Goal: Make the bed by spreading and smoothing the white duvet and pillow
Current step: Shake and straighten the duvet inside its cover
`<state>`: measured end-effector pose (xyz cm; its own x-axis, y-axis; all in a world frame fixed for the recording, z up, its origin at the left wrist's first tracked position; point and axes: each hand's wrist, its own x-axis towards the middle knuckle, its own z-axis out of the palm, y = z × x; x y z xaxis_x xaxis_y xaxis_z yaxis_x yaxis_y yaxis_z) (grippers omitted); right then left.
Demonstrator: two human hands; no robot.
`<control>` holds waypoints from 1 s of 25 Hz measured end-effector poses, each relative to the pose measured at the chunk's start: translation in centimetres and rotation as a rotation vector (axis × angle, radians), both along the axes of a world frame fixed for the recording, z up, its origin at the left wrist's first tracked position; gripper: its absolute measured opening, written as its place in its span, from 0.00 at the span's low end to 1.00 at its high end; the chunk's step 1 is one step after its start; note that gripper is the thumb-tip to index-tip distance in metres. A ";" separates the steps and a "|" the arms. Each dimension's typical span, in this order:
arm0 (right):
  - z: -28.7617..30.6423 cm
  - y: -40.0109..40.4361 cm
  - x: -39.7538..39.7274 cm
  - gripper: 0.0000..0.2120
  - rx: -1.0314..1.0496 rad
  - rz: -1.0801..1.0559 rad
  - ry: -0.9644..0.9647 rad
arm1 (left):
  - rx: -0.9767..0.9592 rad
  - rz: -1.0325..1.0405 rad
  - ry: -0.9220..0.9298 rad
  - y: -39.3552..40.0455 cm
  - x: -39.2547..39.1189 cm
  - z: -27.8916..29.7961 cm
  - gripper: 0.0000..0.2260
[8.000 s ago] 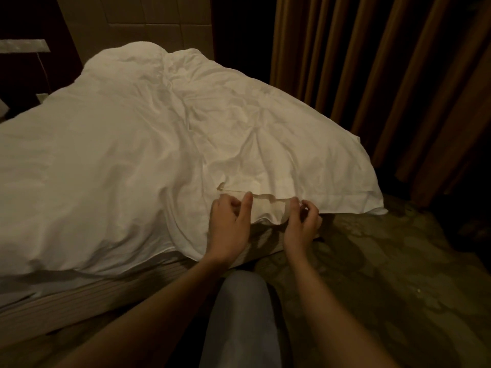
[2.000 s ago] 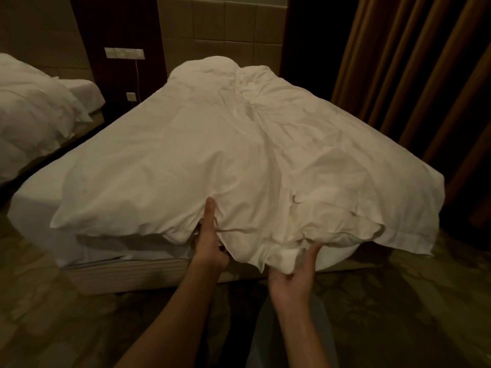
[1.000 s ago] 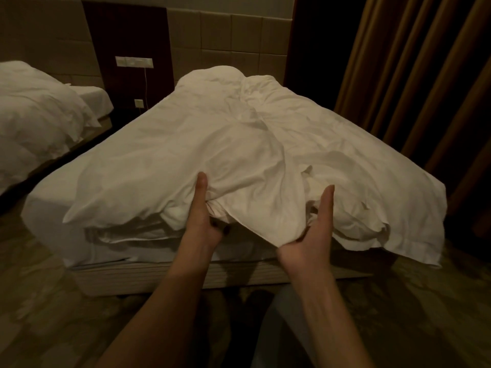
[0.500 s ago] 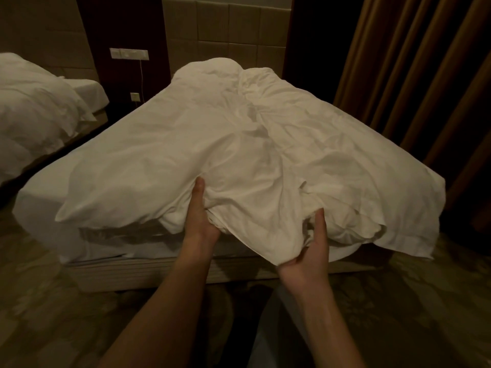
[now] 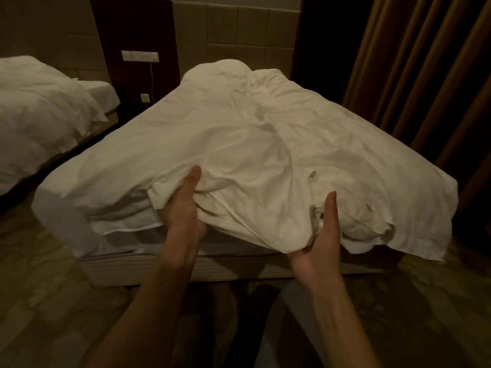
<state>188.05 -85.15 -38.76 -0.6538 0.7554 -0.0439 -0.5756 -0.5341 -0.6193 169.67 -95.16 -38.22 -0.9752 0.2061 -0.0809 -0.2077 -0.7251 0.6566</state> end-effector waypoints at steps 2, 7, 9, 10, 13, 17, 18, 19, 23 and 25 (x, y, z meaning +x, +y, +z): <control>-0.5 0.6 -0.4 0.29 -0.001 -0.016 -0.019 | -0.060 0.206 -0.001 -0.7 0.3 -0.5 0.25; -8.2 0.1 -0.9 0.28 -0.131 0.020 -0.247 | -0.497 0.288 -0.245 -2.4 2.5 -9.3 0.34; -9.4 0.7 -0.7 0.30 -0.156 0.022 -0.279 | -0.492 0.215 -0.248 -1.8 3.2 -10.9 0.27; -9.4 1.4 -0.6 0.30 -0.165 -0.012 -0.264 | -0.483 0.181 -0.217 -1.2 3.8 -10.9 0.21; -8.6 3.4 0.1 0.32 -0.111 -0.067 -0.243 | -0.499 0.200 0.048 0.1 5.9 -8.0 0.26; -8.2 6.0 2.7 0.32 -0.114 -0.196 -0.488 | -0.497 0.203 0.407 1.9 8.7 -2.9 0.25; -7.9 7.0 3.7 0.29 -0.126 -0.344 -0.582 | -0.490 0.149 0.445 3.0 9.1 -1.7 0.23; -7.3 7.9 4.5 0.26 -0.121 -0.513 -0.634 | -0.476 0.046 0.452 4.5 9.5 -0.3 0.21; -2.6 12.3 4.8 0.25 -0.186 -0.503 -0.344 | -0.471 -0.508 0.102 12.0 10.9 3.1 0.30; -1.0 13.9 4.3 0.28 -0.343 -0.357 -0.194 | -0.511 -0.581 -0.104 15.0 11.9 3.0 0.42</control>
<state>192.31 -71.22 -39.73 -0.3142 0.8502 -0.4224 -0.6505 -0.5168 -0.5565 181.60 -80.19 -35.22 -0.7041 0.5941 -0.3890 -0.5406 -0.0933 0.8361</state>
